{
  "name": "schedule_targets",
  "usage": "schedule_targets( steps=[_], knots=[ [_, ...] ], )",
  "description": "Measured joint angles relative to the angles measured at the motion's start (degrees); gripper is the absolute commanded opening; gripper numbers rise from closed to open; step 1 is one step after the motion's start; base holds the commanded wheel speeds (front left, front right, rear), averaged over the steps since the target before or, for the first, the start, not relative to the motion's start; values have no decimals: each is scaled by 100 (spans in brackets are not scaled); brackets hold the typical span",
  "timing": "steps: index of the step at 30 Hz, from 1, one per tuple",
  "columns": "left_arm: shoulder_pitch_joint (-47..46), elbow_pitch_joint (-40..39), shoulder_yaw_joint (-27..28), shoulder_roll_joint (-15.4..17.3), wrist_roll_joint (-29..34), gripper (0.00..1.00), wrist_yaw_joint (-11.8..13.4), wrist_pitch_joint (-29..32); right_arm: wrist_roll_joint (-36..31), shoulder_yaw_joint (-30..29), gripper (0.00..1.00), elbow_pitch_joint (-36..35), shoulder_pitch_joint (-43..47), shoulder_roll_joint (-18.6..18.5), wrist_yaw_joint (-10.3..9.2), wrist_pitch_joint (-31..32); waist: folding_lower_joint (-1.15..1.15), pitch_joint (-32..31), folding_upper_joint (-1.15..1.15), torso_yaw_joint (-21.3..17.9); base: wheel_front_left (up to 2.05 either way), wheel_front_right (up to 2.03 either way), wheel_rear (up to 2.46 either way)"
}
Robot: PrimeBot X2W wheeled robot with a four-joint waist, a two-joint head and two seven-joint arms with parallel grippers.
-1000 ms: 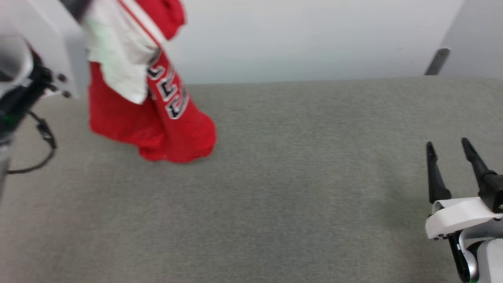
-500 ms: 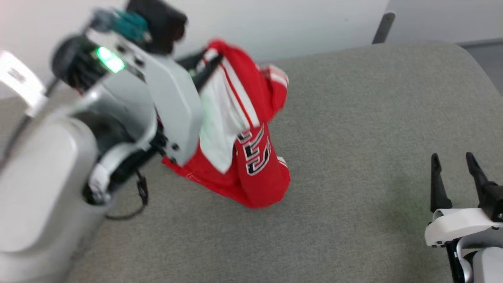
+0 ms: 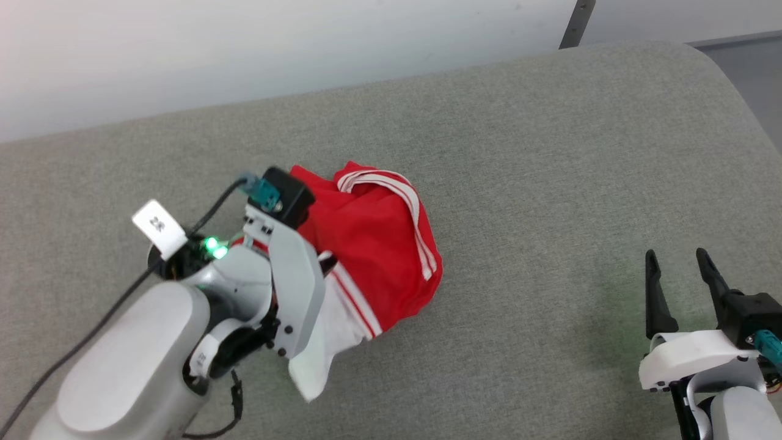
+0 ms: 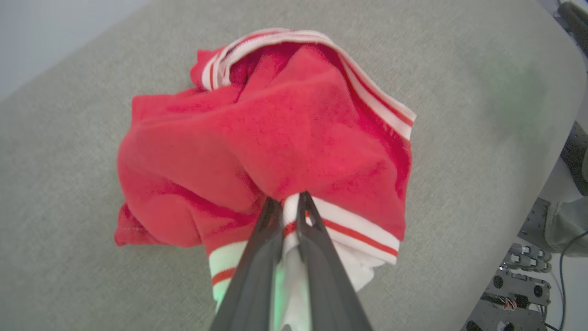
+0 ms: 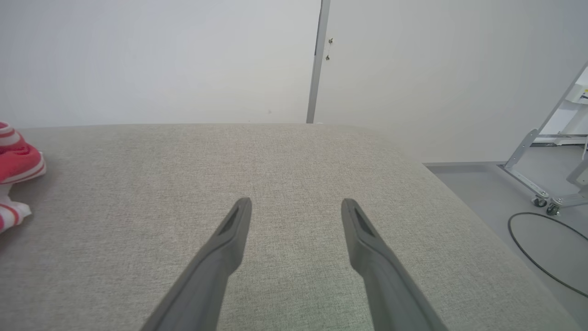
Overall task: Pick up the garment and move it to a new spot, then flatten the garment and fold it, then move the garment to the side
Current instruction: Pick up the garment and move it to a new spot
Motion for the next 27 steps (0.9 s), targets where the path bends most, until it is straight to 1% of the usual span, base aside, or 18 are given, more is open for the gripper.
schedule_targets(
  steps=[6,13,18,19,21,22,23,24,25,26,27],
  knots=[
    [235,822,-169,-78,-55,0,-181,-164,13,87,100,105,-42,10,0,-36,0,-21,0,14,0,0,0],
    [302,1682,-371,-327,-54,0,-408,-386,45,188,100,171,-146,16,0,-60,0,20,0,64,0,0,0],
    [192,2062,-467,-492,-55,0,-557,-485,45,231,100,200,-204,16,0,-62,0,14,0,114,0,0,0],
    [170,2106,-467,-513,-60,24,-583,-501,45,242,100,202,-215,14,0,-62,0,1,0,126,0,0,0],
    [143,2151,-463,-528,-87,37,-614,-563,45,265,100,203,-225,-2,0,-63,0,-39,0,151,0,0,0],
    [108,2149,-464,-509,-69,47,-649,-608,46,290,100,204,-225,-14,0,-63,0,-66,0,165,0,0,0],
    [76,2145,-444,-481,-71,65,-650,-619,46,314,100,207,-224,-23,0,-63,0,-95,0,178,0,0,0],
    [62,2131,-436,-452,-74,77,-655,-620,46,327,100,210,-222,-40,0,-64,0,-129,0,193,0,0,0],
    [65,2108,-415,-422,-93,85,-657,-628,47,341,100,213,-218,-60,0,-64,0,-166,0,210,0,0,0],
    [75,2068,-380,-394,-127,95,-657,-661,55,357,100,214,-210,-87,0,-67,0,-208,0,227,0,0,0],
    [83,2013,-346,-369,-146,100,-656,-689,55,374,100,212,-191,-108,0,-68,0,-253,0,245,0,0,0]
  ],
)
